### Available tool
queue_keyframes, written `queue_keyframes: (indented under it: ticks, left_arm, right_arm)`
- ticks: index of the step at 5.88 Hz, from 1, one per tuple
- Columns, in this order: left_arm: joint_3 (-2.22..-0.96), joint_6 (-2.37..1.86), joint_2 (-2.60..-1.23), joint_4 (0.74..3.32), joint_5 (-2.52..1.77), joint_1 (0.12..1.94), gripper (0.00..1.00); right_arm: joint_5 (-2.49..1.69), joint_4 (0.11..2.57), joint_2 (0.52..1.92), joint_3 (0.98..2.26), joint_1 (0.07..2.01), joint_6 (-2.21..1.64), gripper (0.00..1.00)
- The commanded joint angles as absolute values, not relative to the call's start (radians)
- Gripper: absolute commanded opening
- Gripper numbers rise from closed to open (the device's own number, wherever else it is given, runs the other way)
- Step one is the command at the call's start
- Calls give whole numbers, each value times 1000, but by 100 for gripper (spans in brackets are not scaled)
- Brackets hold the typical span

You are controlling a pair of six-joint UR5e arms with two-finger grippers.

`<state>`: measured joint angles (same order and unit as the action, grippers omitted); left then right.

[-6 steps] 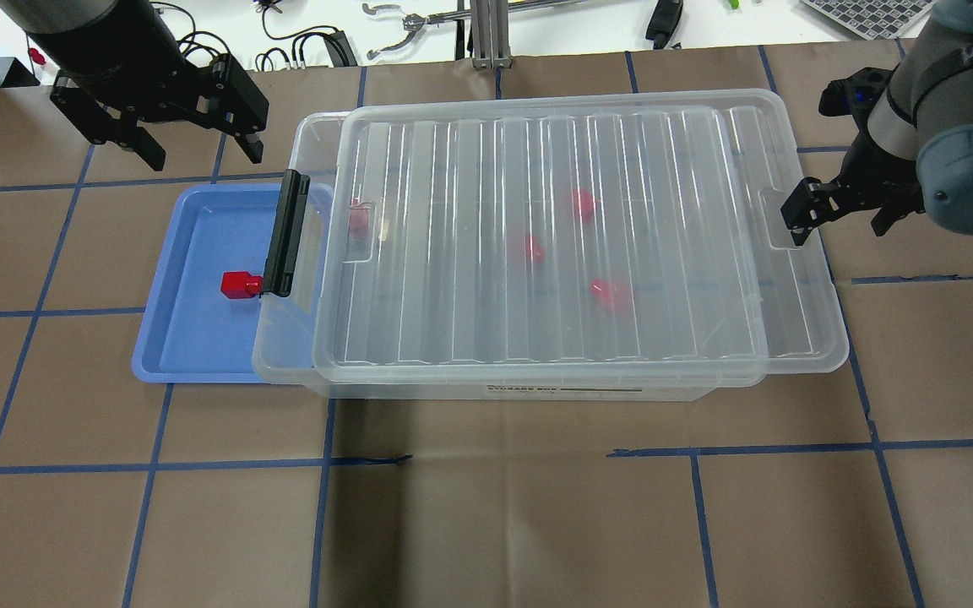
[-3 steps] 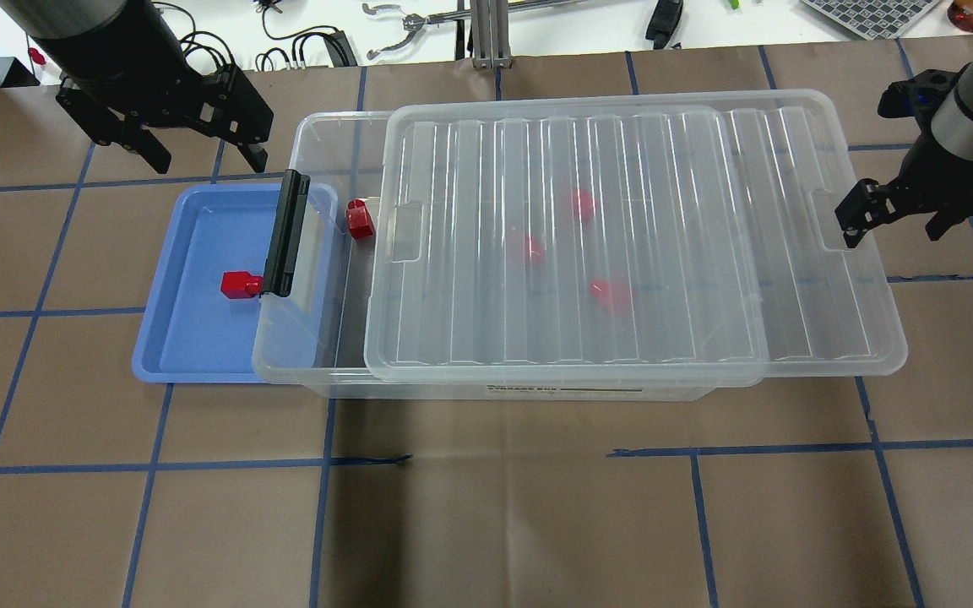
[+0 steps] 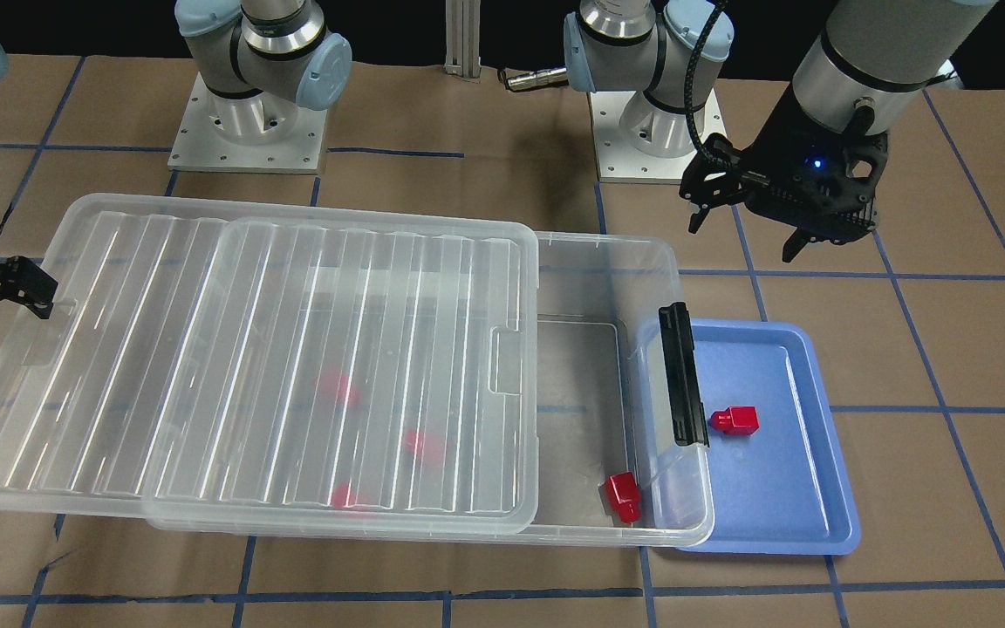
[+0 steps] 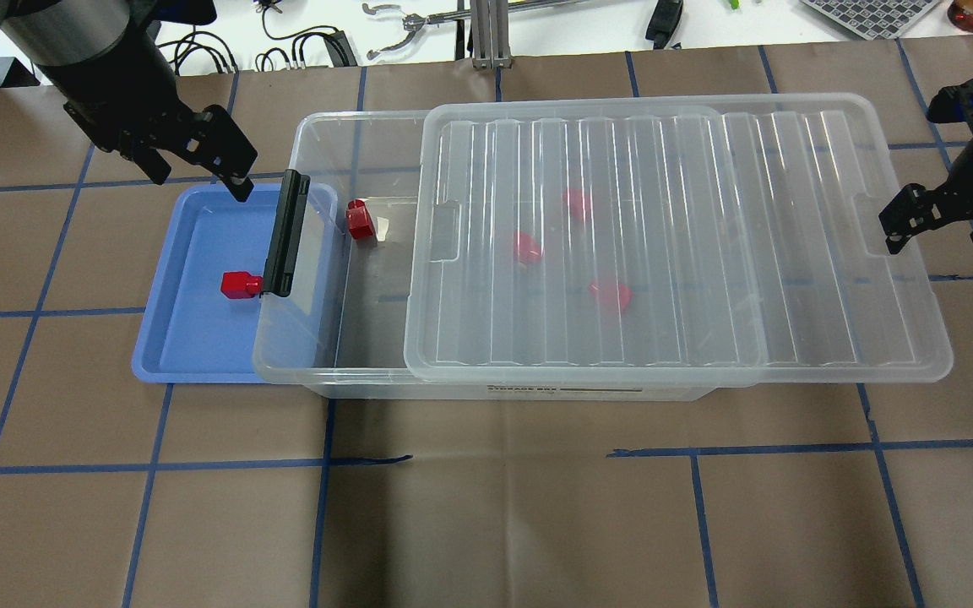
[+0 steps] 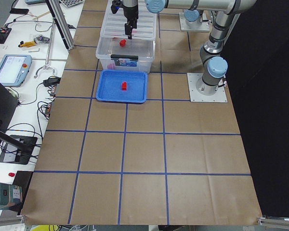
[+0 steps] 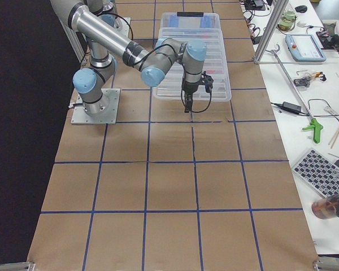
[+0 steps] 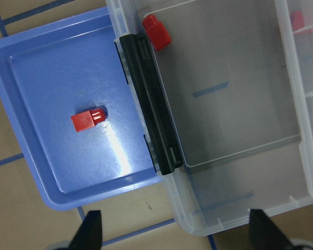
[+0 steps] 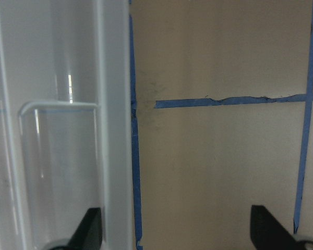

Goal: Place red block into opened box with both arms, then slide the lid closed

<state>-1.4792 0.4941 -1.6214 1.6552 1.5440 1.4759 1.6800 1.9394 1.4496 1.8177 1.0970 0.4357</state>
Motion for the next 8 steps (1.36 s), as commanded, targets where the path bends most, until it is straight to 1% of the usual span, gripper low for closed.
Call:
queue_keyframes:
  ticks: [1,2,3,4,5,6,8]
  left_arm:
    - [-1506,816,-1627,1692,1549,1413,98]
    - [-1508,1061,-1659,1672,1625,1410,98]
    - [-1508,1203,-1702,1587,1632,1405,98]
    - [-1509,1344,-1739,1525,1629,1349,98]
    - [-1509,1590,-1779,1481,1629,1315,98]
    - [-1517,1667,-1801,1413,1618,1309,98]
    - [-1633,1686,-1802,1311,1618,1284,98]
  right_arm:
    - [1681,1940,1450,1818,1068,456,100]
    - [1680,1940,1450,1816,1046,475,100]
    - [1678,1940,1450,1815,1037,492,100]
    - [1678,1940,1450,1812,1016,518,100]
    - [1677,1940,1450,1810,1002,528,100]
    - [1678,1940,1451,1807,1002,526,100]
    - [1680,1933,1468,1801,1003,515,100]
